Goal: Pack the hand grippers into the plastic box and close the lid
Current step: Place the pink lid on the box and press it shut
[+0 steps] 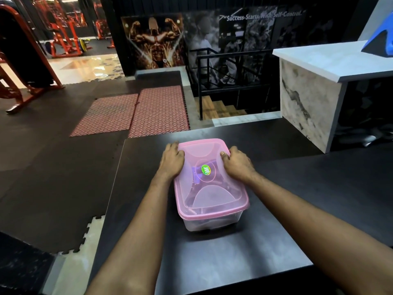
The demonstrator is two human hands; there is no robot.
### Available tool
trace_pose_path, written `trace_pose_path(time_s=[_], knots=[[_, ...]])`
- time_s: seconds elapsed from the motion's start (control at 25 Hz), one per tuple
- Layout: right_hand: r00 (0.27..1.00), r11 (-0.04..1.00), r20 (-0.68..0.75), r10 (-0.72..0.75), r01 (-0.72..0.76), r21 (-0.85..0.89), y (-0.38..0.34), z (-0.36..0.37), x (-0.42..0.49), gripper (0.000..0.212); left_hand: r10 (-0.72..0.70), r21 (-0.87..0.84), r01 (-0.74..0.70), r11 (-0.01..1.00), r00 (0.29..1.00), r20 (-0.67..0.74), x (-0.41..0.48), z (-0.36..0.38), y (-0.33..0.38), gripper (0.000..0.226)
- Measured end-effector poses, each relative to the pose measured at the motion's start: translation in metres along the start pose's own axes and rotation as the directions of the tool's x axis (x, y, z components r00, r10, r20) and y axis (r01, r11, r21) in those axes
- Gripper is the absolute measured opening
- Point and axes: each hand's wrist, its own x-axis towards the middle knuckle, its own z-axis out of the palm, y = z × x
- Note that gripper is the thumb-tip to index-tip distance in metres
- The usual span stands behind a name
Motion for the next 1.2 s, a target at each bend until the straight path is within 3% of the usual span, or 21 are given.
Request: trace_pose_path(time_s=[0.16, 0.36, 0.52, 0.84, 1.2], knots=[[0.997, 0.999, 0.050, -0.054, 0.054, 0.001, -0.006, -0.004, 0.016, 0.049, -0.007, 0.055, 0.009, 0.998, 1.000, -0.030, 0.014, 0.005, 0.001, 0.030], [0.984, 0.987, 0.084, -0.158, 0.159, -0.013, -0.024, -0.003, 0.046, 0.038, -0.007, 0.074, 0.009, 0.997, 1.000, -0.025, 0.029, 0.004, 0.005, 0.022], [0.985, 0.987, 0.079, -0.151, 0.155, -0.043, -0.035, 0.002, 0.066, 0.030, 0.023, 0.088, -0.023, 0.996, 1.000, -0.008, 0.038, 0.006, 0.004, 0.010], [0.975, 0.982, 0.133, -0.178, 0.185, -0.044, -0.035, 0.004, 0.085, 0.020, -0.003, 0.179, -0.001, 0.984, 1.000, 0.019, 0.049, 0.012, 0.009, 0.013], [0.943, 0.969, 0.238, -0.232, 0.246, -0.031, -0.026, 0.005, 0.102, 0.030, 0.043, 0.249, -0.038, 0.968, 0.999, -0.016, 0.051, 0.018, 0.004, 0.015]])
